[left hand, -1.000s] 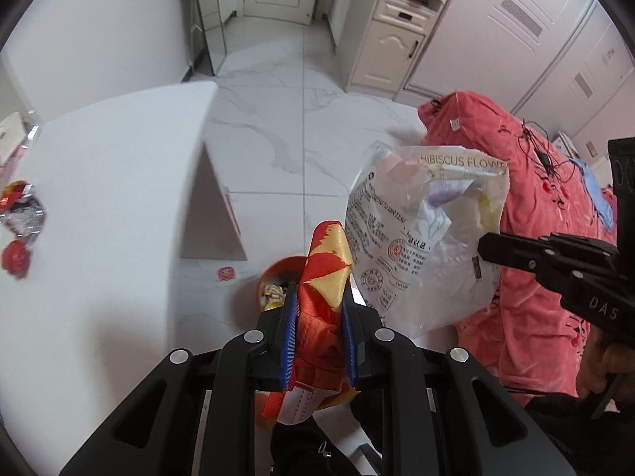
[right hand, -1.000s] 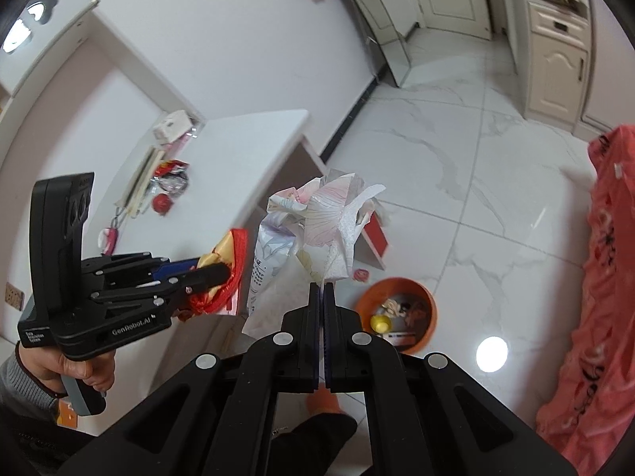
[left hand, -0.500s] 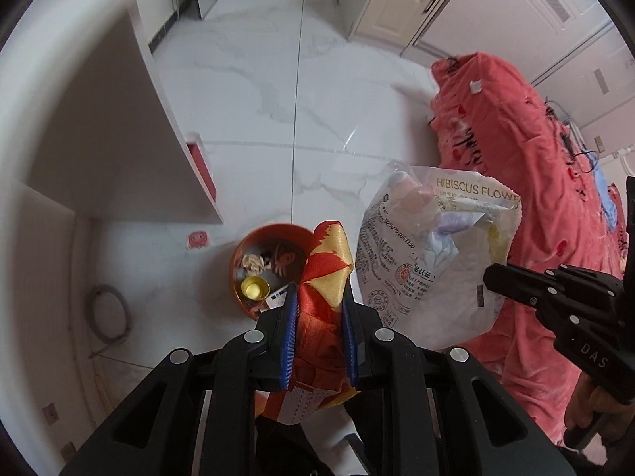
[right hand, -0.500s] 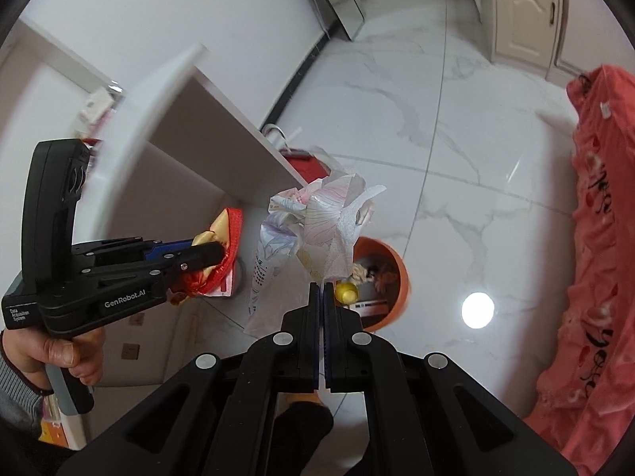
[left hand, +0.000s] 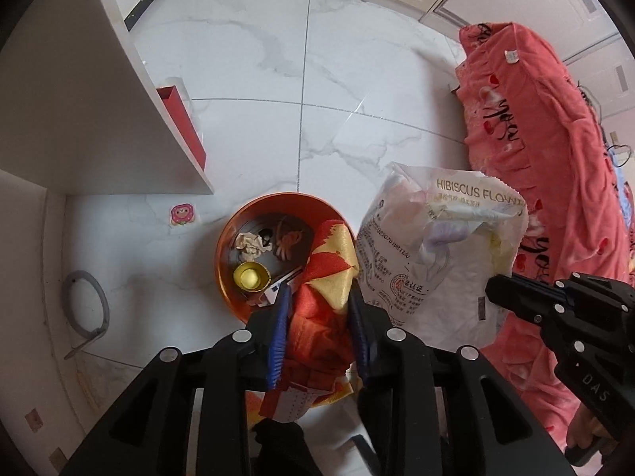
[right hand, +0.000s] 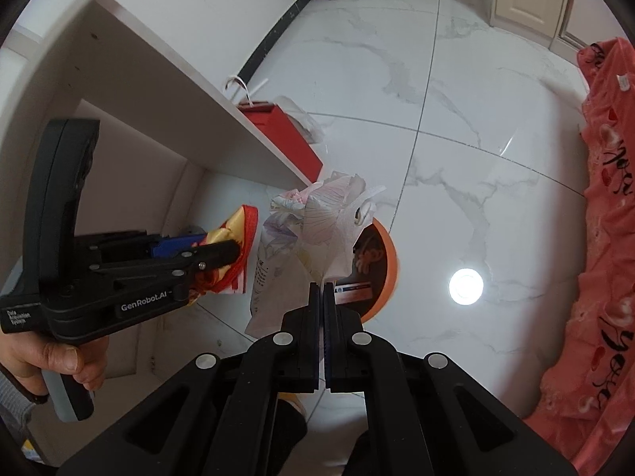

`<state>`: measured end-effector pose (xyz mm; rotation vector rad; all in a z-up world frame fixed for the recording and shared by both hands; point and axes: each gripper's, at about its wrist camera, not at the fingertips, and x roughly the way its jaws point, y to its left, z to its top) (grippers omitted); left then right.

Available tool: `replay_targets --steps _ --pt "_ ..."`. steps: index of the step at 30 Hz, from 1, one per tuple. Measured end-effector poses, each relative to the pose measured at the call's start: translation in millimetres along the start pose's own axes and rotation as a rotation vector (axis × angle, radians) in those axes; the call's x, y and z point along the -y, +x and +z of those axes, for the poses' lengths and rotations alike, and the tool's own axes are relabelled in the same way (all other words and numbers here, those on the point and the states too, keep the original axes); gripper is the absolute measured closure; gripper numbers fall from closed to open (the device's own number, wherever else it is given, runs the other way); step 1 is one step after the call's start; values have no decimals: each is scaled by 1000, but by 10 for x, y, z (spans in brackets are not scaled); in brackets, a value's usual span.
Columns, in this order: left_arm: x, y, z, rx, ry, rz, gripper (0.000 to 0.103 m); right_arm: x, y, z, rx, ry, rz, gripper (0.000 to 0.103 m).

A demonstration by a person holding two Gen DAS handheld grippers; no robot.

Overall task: Collect trash
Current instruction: 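Open the left gripper to drop the wrapper while the right gripper drops the bag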

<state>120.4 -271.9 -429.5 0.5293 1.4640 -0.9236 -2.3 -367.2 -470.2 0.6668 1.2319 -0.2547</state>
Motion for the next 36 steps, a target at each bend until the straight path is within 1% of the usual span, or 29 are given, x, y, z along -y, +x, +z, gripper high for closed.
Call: replay_targets --steps 2,4,6,14,15,16,18,21,22,23,25,31,36 --pt "-14 14 15 3 0 4 64 -2 76 12 -8 -5 -1 101" --pt "-22 37 24 2 -2 4 64 -14 121 19 -16 -6 -2 101" --pt "-39 45 31 1 -2 6 58 -2 144 29 -20 -6 -2 101" --pt "-118 75 32 -4 -27 13 57 -48 290 153 -43 -18 4 101" --pt "-132 85 22 -10 -32 13 57 -53 312 163 -44 -20 5 100" --pt "-148 100 8 -19 -36 14 57 -68 323 175 -44 -22 2 97" --pt "-162 119 -6 -29 -37 20 57 -103 372 198 -49 -25 9 97" --pt "-205 137 -29 -38 -40 24 57 -153 434 220 -56 -34 2 93" --pt "-221 138 -32 -39 -43 26 57 -164 451 229 -59 -35 3 89" --pt "-226 135 -31 -41 -45 26 57 -175 469 237 -61 -33 1 81" --pt "-253 135 -31 -42 -50 26 57 -192 486 243 -60 -33 1 75" --pt "-278 88 -59 -41 -58 29 57 -245 425 223 -62 -41 3 75" --pt "-229 -54 -86 -27 -57 23 57 -334 204 227 -44 -52 11 75"
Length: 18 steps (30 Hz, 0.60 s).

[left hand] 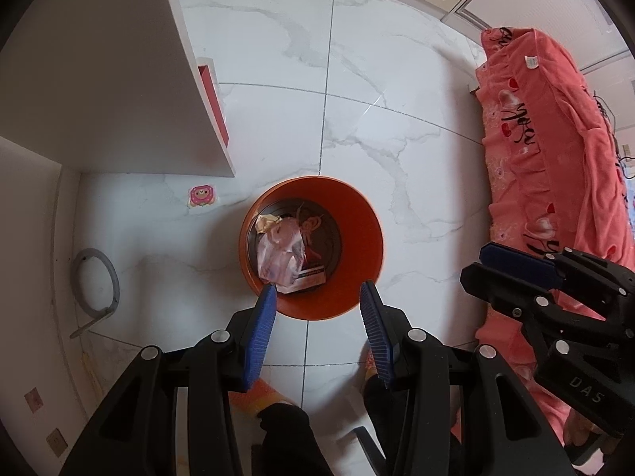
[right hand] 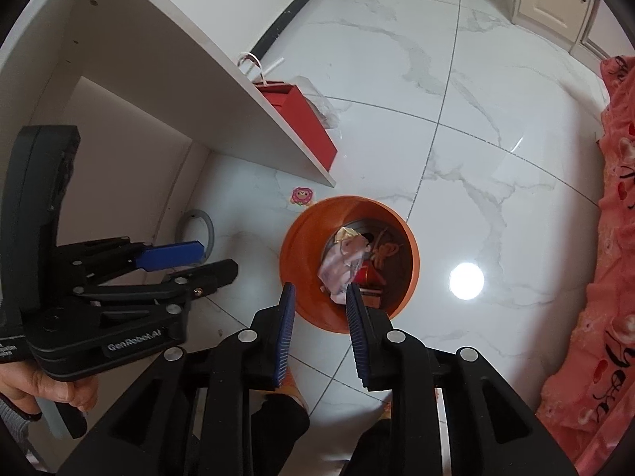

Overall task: Collect trash
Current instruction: 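Open the left gripper to drop the wrapper while the right gripper drops the bag, then move both open tools back over the desk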

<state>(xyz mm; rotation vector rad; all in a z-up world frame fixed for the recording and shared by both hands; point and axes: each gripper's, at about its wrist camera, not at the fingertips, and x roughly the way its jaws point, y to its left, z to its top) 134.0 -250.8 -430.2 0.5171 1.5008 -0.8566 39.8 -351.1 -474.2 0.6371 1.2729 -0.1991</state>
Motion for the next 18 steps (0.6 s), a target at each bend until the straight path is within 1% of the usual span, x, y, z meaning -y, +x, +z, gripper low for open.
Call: replay_targets --steps 3,7,13,16,17,18 --pt "61 -157 -28 12 7 3 57 -53 -228 3 20 -1 12 75" --pt "154 -462 -76 49 22 2 57 -115 -597 -16 46 -6 22 75" --pt "360 -1070 -209 131 50 -15 57 -258 -1237 -94 82 -26 75 75" --pt "446 -1475 -325 184 64 -31 57 -355 -1583 -136 105 -58 98 75" --pt "467 -1609 -370 200 71 -35 55 -396 -1706 -149 113 -74 116 75" --pt "478 -1709 -410 216 76 -36 49 -447 -1839 -162 122 -92 136 75"
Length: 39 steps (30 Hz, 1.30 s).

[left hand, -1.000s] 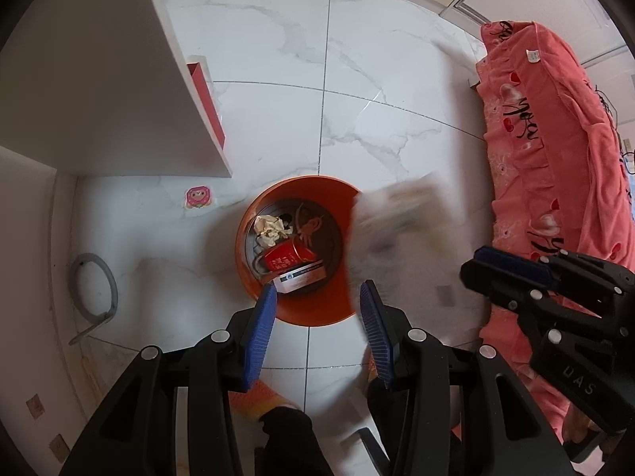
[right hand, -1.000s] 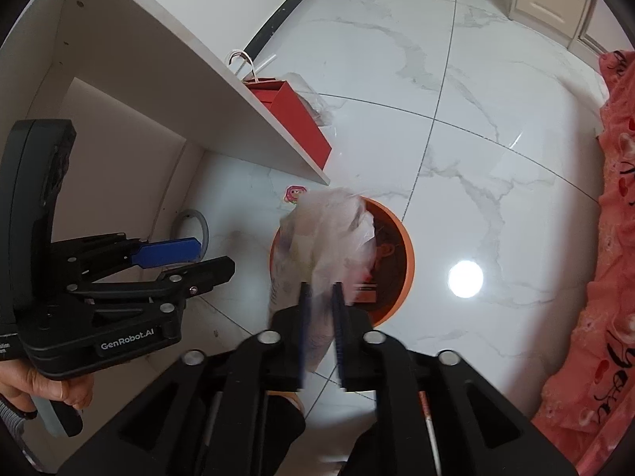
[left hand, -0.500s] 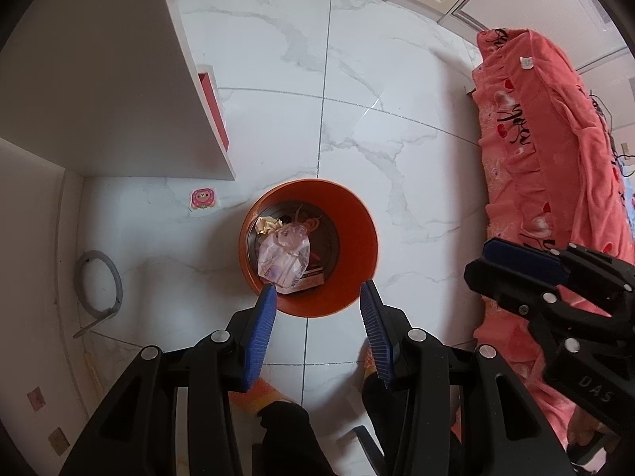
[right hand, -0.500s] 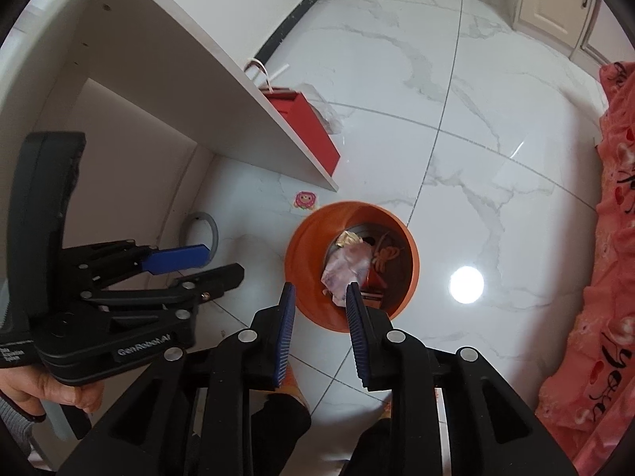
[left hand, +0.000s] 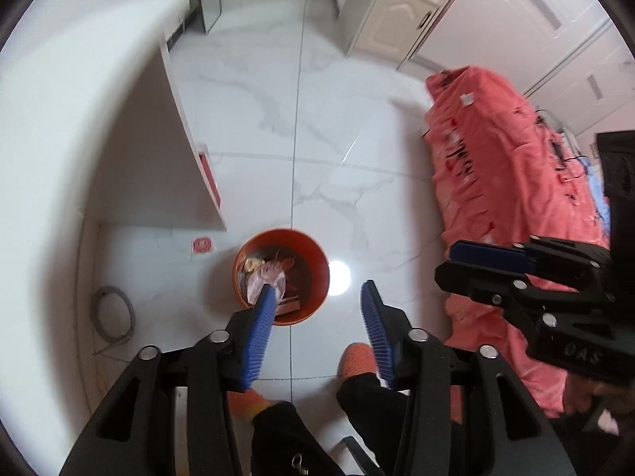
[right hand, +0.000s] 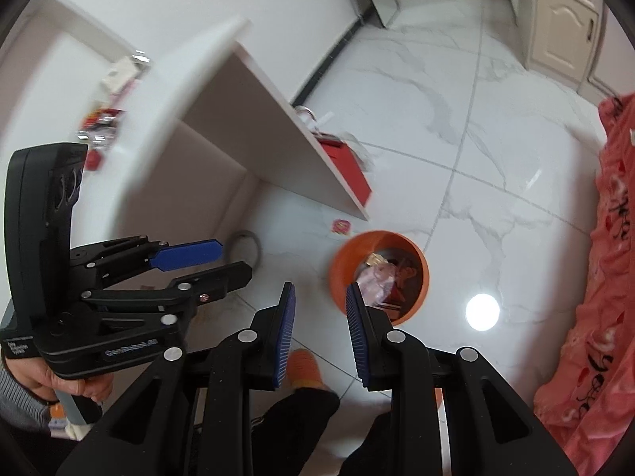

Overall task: Collect trash
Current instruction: 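Move both open tools back over the desk, then close the left gripper on the red bottle while the right gripper grasps the red snack wrapper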

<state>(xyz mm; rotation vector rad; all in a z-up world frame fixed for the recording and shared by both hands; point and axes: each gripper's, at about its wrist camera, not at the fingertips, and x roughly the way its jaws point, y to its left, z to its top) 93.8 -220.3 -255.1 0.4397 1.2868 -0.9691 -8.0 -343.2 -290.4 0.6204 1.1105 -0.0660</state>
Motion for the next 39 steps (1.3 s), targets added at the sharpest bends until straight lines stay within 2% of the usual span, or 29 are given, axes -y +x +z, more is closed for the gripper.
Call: replay_targets --steps 3,9,16,23,27,34,39 --pt "19 -397 -77 63 14 13 47 -198 -331 28 18 -54 56 74" --pt "-97 -1030 -255 154 -44 35 47 -696 -802 79 49 -146 178 72" --pt "-326 -1435 -464 227 -138 68 47 -1327 -823 243 43 -257 253 71" --pt "-735 -1647 -619 258 -227 108 47 -2061 -529 407 2 -368 304 71" --pt "-1153 -1771 -674 271 -274 126 47 -2431 -249 579 -20 -419 305 71" --pt "-1870 -1746 -552 286 -355 152 47 -2928 256 1002 -34 -497 277 71" --pt "-2390 -1595 -341 292 -483 162 47 -3223 614 1432 -14 -568 245 71"
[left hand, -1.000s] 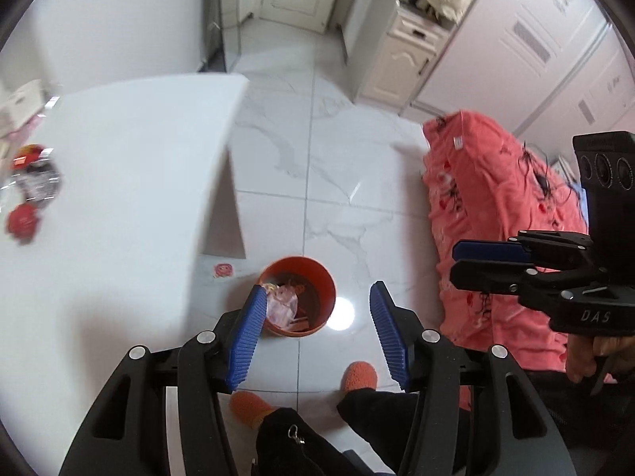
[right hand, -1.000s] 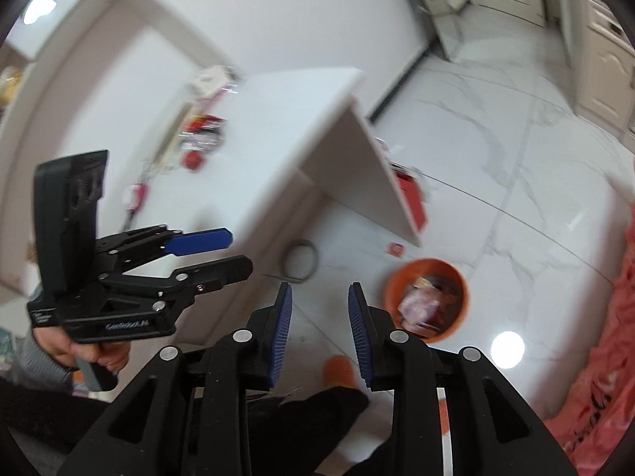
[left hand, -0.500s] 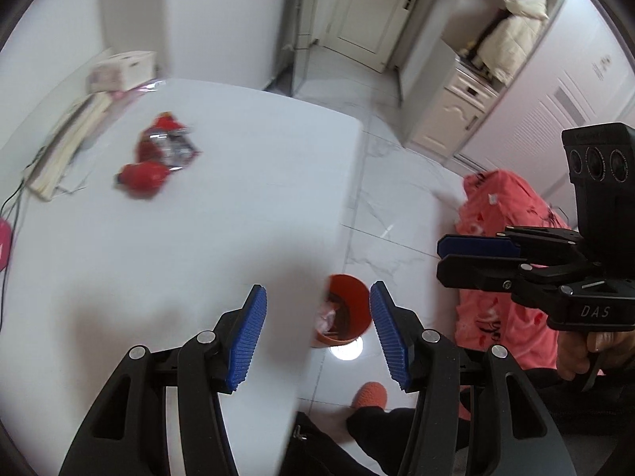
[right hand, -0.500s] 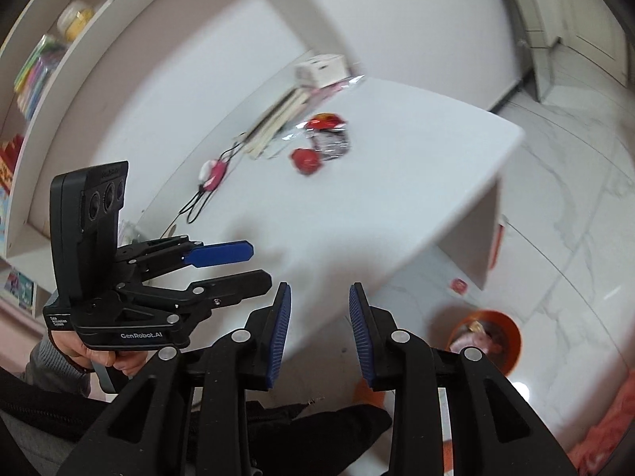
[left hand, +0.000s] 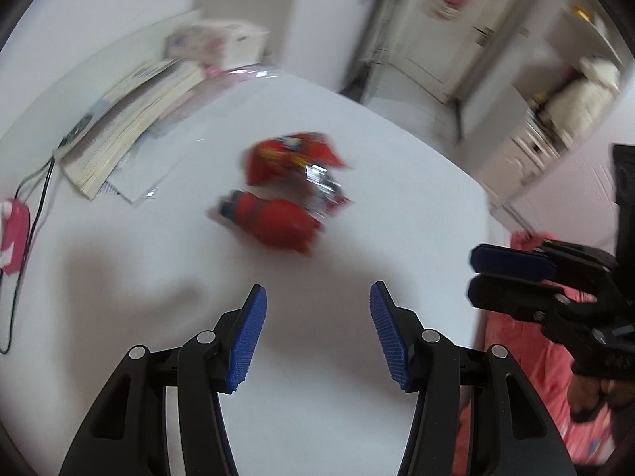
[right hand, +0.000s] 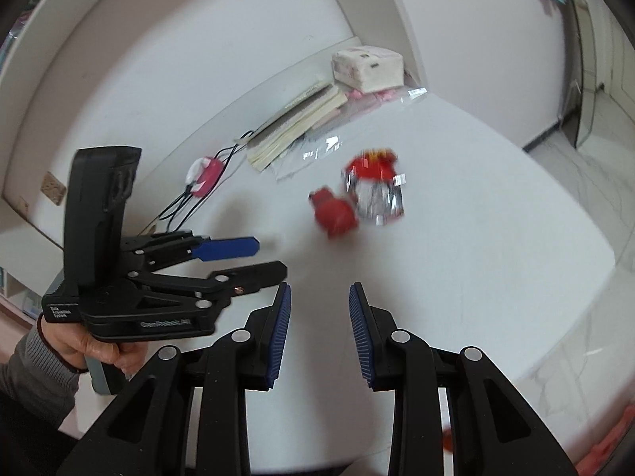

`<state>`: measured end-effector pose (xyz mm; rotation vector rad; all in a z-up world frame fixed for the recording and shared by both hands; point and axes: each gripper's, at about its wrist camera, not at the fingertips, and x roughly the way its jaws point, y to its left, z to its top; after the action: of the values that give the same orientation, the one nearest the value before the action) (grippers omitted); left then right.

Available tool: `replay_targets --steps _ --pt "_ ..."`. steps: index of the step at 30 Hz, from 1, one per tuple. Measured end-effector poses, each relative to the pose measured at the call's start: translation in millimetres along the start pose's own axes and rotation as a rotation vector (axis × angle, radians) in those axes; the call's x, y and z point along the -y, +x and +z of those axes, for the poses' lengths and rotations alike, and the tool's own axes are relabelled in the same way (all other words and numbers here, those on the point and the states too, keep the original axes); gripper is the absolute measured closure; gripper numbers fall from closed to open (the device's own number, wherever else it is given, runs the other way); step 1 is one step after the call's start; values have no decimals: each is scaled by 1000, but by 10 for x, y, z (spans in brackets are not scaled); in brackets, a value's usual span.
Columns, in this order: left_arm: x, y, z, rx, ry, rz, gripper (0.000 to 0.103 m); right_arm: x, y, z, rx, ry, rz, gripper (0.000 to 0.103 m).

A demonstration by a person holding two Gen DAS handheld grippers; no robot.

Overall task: Collect trash
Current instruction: 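Close the left gripper on the red bottle while the right gripper grasps the red snack wrapper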

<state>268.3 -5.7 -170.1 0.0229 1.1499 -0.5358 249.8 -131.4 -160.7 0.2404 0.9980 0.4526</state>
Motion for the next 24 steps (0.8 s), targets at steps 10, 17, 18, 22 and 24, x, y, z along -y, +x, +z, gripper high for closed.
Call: replay_targets --steps 10,17,18,22,24 --pt "-380 437 333 3 -369 12 47 140 392 558 9 -52 -34 62" --pt "-341 570 387 -30 -298 29 46 330 545 619 1 -7 -48 62" --pt "-299 559 369 -36 -251 40 46 348 578 628 -3 -4 -48 62" --pt "-267 469 247 -48 -137 59 57 376 686 704 -5 -11 -58 62" --pt "-341 405 173 -60 -118 37 71 381 744 761 -2 -23 -71 62"
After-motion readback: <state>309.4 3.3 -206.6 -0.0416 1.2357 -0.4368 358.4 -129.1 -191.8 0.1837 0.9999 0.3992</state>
